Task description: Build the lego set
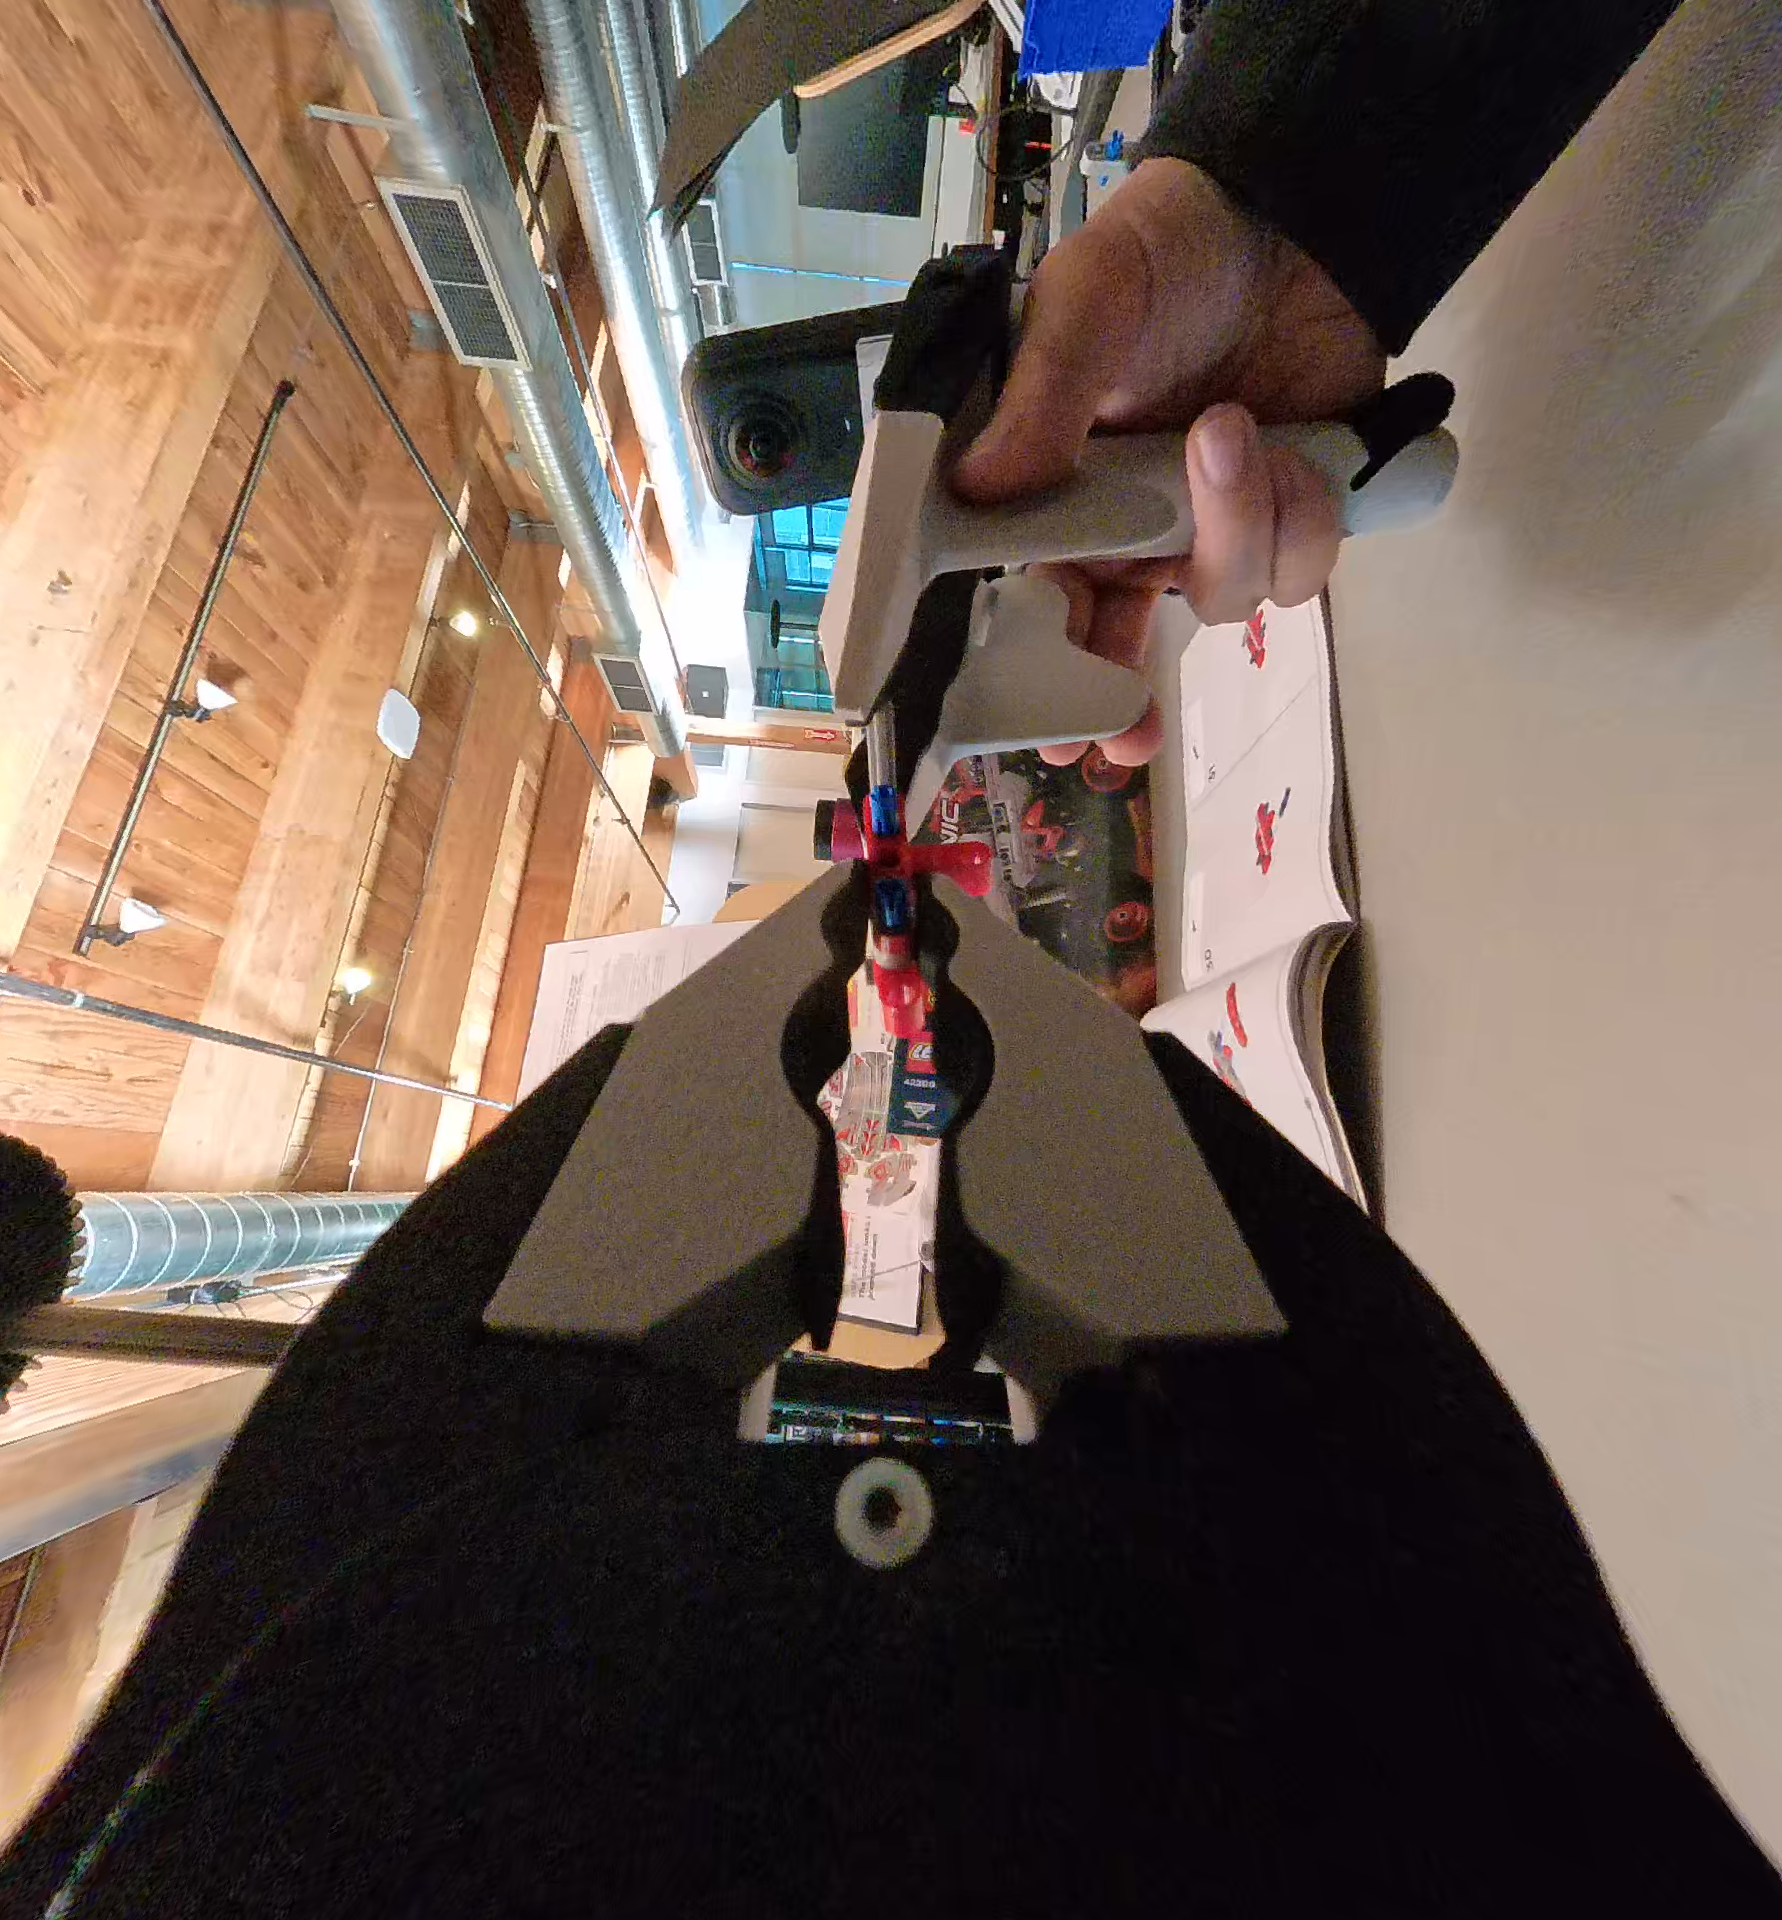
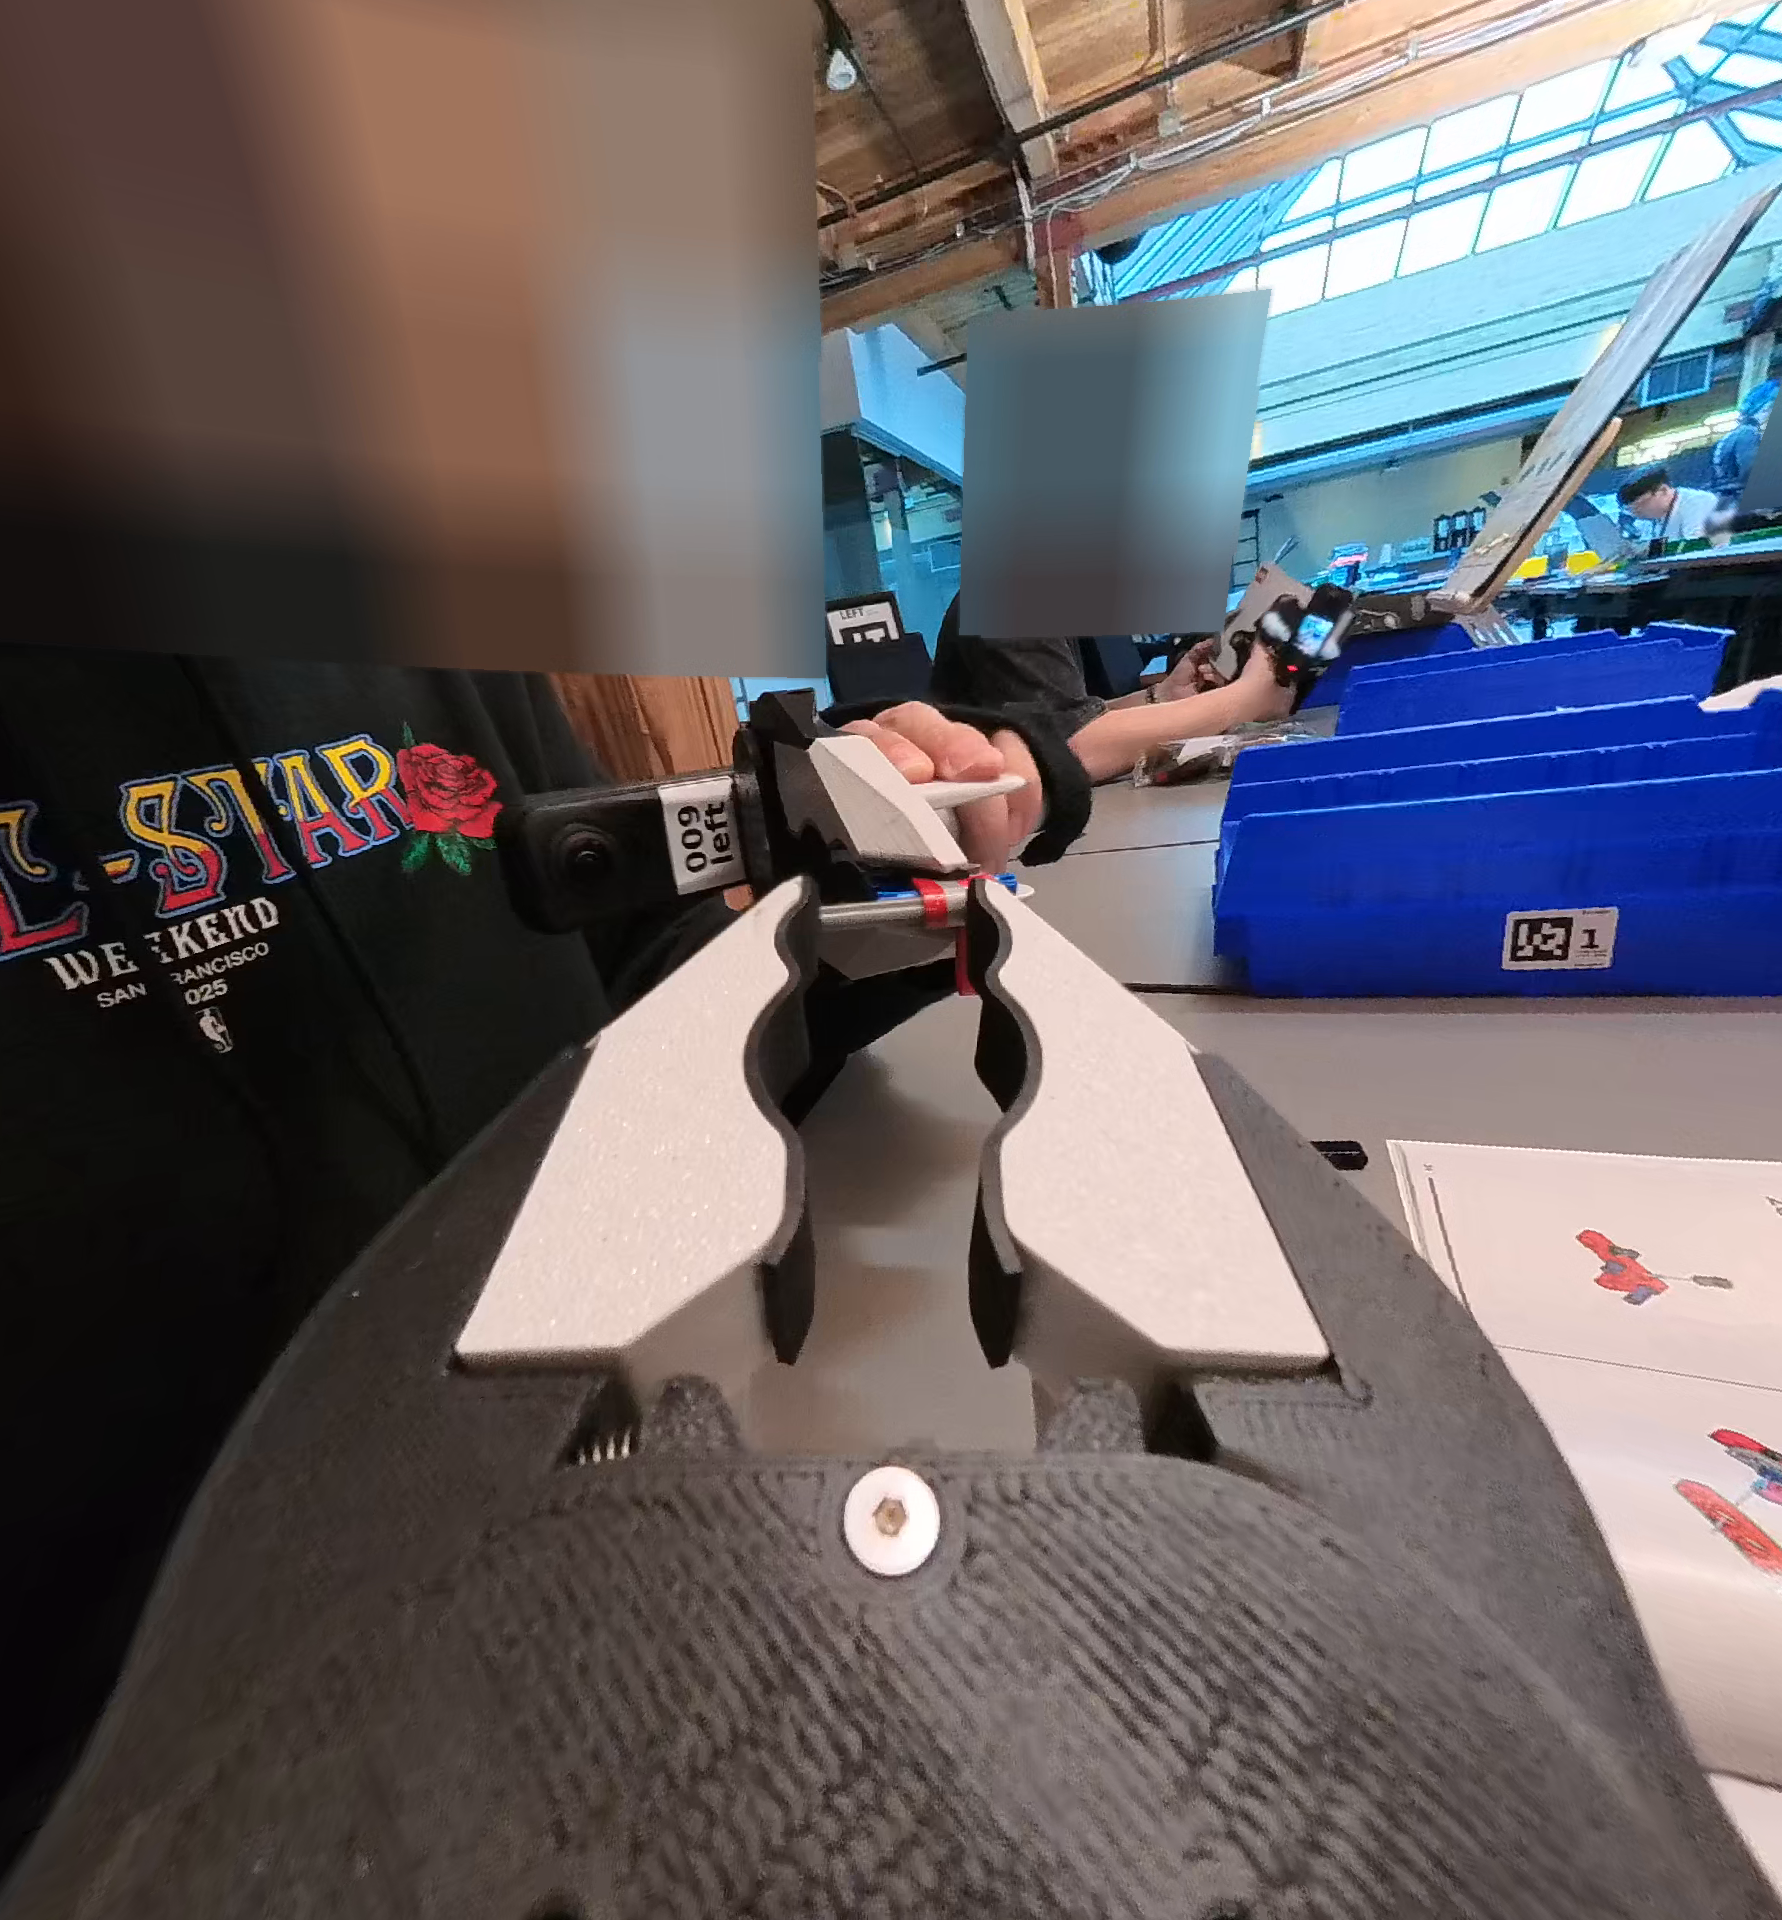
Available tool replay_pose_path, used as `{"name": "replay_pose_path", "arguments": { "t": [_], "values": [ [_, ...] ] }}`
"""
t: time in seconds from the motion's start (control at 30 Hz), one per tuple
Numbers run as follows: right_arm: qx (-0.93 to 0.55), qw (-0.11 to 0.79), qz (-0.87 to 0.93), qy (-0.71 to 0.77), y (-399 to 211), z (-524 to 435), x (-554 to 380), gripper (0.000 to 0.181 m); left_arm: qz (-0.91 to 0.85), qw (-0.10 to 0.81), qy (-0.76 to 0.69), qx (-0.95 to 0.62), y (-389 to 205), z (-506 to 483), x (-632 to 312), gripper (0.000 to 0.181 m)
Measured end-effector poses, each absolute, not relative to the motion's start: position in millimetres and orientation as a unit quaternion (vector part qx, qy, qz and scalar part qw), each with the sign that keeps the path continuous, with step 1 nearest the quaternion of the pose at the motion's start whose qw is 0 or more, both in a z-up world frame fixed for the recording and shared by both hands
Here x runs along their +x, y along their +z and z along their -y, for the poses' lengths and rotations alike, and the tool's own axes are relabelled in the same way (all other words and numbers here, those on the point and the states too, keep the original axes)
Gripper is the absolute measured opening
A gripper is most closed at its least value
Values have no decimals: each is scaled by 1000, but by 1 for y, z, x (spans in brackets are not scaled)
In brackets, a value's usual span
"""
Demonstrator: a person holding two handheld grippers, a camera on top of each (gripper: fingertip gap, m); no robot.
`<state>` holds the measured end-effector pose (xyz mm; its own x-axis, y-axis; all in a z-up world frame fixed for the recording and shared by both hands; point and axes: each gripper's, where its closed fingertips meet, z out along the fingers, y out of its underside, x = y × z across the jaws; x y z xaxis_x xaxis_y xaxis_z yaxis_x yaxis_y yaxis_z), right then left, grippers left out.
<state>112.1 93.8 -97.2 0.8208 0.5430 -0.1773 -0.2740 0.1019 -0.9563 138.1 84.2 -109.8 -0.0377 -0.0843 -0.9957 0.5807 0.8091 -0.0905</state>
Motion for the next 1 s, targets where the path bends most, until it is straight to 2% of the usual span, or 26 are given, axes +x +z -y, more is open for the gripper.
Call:
{"name": "replay_pose_path", "arguments": {
  "t": [0.43,0.57,0.67,0.9,1.0],
  "values": [
    [-622,733,98,256,-102,-95,119,24,-686,664,-239,177,-111,-88,140,4],
    [-657,722,77,201,-119,-78,139,43,-693,658,-237,175,-113,-92,139,4],
    [-696,698,52,161,-144,-68,148,42,-699,645,-252,176,-119,-90,138,4],
    [-752,633,20,183,-164,-49,127,32,-705,626,-275,186,-153,-77,144,5],
    [-737,648,-12,192,-167,-40,126,20,-705,623,-277,197,-166,-70,144,5]
  ]
}}
